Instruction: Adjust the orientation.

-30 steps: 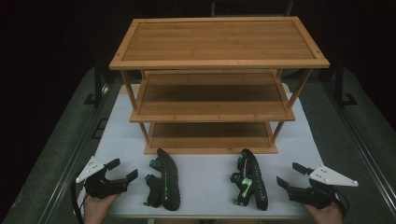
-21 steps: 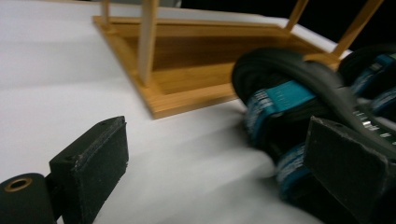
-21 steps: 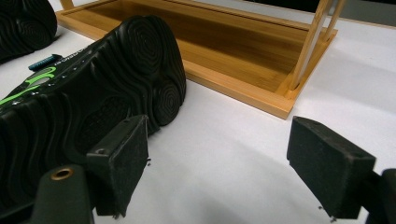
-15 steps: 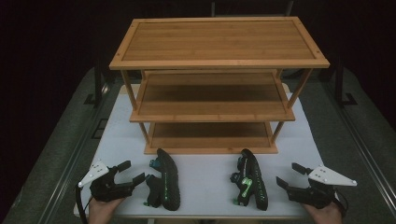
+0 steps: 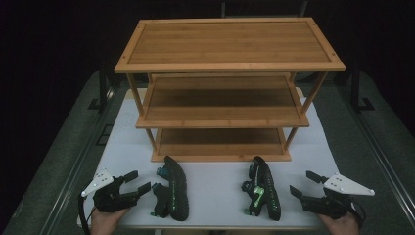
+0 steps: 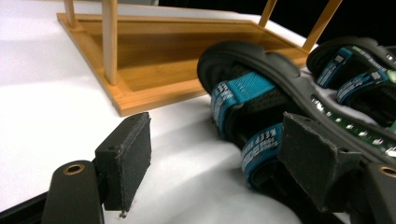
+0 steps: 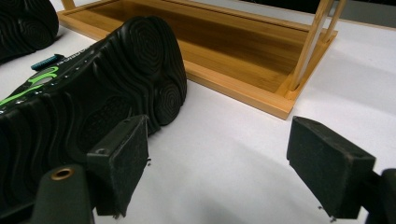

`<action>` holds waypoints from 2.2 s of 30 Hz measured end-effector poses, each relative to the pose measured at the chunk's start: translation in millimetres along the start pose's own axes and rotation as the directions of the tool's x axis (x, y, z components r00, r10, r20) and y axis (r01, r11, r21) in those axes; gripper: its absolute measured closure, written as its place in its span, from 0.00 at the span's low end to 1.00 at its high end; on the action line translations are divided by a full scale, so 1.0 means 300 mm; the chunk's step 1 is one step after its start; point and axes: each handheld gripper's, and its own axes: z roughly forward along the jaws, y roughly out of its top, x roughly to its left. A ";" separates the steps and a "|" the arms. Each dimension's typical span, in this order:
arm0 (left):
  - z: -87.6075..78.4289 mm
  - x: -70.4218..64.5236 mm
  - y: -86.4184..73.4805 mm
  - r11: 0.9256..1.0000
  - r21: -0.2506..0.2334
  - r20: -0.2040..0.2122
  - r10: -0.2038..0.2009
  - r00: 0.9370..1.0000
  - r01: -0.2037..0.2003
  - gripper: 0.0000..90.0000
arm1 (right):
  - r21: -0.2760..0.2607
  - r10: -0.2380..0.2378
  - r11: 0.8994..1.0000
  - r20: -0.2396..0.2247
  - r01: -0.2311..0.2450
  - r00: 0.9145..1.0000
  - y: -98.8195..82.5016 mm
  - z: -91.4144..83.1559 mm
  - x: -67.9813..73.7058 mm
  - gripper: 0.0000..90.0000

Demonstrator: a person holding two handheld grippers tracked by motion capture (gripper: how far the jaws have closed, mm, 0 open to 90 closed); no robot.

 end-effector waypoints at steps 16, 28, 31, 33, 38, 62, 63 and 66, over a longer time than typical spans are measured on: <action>0.034 -0.020 0.004 1.000 -0.014 0.048 -0.015 0.999 0.016 0.28 | 0.005 -0.005 1.000 -0.003 0.005 1.000 0.001 0.005 0.003 0.23; 0.066 -0.066 0.031 0.997 -0.082 0.114 -0.003 0.993 0.012 0.32 | 0.007 -0.004 1.000 0.000 0.004 1.000 0.001 0.005 0.004 0.23; 0.083 -0.088 0.037 0.998 -0.063 0.131 0.026 0.991 -0.018 0.33 | 0.004 -0.005 1.000 0.000 0.005 1.000 0.001 0.003 0.003 0.23; 0.102 -0.103 0.035 0.998 -0.036 0.141 0.054 0.988 -0.049 0.33 | 0.004 -0.004 1.000 0.001 0.004 1.000 0.000 0.003 0.003 0.23; 0.149 -0.138 0.037 0.995 0.008 0.149 0.096 0.984 -0.098 0.37 | 0.001 -0.005 1.000 0.002 0.005 1.000 0.001 0.001 0.003 0.23; 0.288 -0.264 0.115 0.988 -0.017 0.266 0.152 0.952 -0.153 0.47 | -0.002 0.003 1.000 0.003 -0.003 1.000 0.001 0.001 0.001 0.23; 0.294 -0.266 0.117 0.986 -0.012 0.263 0.162 0.951 -0.164 0.47 | -0.003 0.005 1.000 0.002 -0.005 1.000 0.001 0.000 0.000 0.23; 0.305 -0.270 0.115 0.986 -0.004 0.264 0.164 0.951 -0.168 0.47 | -0.005 0.006 1.000 0.001 -0.006 1.000 0.000 -0.002 0.000 0.23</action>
